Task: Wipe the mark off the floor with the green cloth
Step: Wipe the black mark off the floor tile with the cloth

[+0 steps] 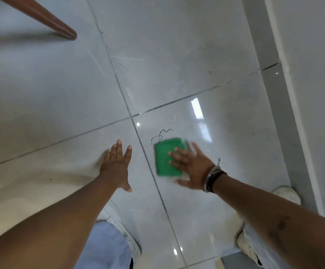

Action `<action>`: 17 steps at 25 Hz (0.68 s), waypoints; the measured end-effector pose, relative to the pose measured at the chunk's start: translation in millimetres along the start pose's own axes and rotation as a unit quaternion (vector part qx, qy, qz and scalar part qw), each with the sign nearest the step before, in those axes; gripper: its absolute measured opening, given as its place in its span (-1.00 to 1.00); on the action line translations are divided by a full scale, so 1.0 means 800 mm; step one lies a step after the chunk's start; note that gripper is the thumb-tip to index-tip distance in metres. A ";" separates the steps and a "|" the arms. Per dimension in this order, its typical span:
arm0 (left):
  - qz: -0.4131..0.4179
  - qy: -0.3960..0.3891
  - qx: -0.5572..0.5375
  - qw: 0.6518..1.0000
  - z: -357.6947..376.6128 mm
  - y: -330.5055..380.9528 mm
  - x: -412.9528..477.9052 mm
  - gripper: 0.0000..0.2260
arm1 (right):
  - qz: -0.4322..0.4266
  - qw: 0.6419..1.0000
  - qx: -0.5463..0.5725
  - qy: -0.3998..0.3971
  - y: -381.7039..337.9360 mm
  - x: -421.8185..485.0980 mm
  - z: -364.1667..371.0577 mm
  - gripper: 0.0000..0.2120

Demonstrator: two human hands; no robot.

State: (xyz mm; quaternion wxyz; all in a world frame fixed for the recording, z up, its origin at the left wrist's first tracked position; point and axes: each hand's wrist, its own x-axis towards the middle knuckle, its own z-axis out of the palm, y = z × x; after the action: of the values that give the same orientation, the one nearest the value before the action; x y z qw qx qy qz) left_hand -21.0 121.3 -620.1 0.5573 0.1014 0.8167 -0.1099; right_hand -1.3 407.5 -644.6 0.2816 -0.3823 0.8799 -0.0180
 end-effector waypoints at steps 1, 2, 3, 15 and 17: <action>0.002 0.001 0.001 1.000 -0.004 0.000 0.001 0.30 | 0.144 0.988 0.016 0.054 0.017 0.007 -0.004 -0.31; 0.003 0.004 0.001 1.000 -0.008 0.000 0.002 0.30 | 0.327 0.937 0.088 0.084 0.032 0.023 -0.012 -0.29; 0.004 0.004 -0.003 1.000 -0.011 0.001 0.002 0.31 | 0.478 0.855 0.178 0.092 0.038 0.044 -0.025 -0.24; 0.008 0.000 0.009 1.000 0.002 -0.005 -0.002 0.33 | 0.386 0.901 0.178 0.082 -0.010 0.122 -0.052 -0.30; 0.014 -0.014 0.015 1.000 -0.003 -0.010 -0.003 0.31 | 0.271 0.956 0.090 0.073 -0.032 0.125 -0.036 -0.37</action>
State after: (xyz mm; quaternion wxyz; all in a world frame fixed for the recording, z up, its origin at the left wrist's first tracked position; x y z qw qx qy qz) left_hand -24.6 114.5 -616.7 0.5687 0.1202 0.8054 -0.1157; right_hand -53.8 315.8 -662.4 0.2445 -0.1002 0.9632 -0.0484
